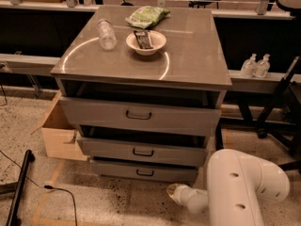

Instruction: Close bottom drawer

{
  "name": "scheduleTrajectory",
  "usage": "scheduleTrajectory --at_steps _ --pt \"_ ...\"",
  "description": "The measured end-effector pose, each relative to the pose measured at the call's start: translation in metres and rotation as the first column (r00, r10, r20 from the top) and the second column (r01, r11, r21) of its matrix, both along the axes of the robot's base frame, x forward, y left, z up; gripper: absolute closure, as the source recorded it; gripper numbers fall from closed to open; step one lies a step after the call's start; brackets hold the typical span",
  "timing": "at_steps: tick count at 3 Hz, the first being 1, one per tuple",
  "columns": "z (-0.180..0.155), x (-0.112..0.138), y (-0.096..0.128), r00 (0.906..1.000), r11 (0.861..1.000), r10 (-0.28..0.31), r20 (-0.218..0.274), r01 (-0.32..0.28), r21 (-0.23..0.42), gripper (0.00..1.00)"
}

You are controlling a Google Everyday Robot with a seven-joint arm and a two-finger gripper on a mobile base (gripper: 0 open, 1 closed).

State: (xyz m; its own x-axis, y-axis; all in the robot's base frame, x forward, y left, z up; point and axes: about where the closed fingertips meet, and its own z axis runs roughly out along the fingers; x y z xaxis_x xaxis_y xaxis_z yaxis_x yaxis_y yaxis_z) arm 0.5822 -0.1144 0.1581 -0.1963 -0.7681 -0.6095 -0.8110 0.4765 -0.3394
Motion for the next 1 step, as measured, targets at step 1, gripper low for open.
scheduleTrajectory --at_steps 1 --pt "0.0196 -0.0417 0.0014 0.9981 0.999 0.009 -0.06 -0.007 0.033 1.0"
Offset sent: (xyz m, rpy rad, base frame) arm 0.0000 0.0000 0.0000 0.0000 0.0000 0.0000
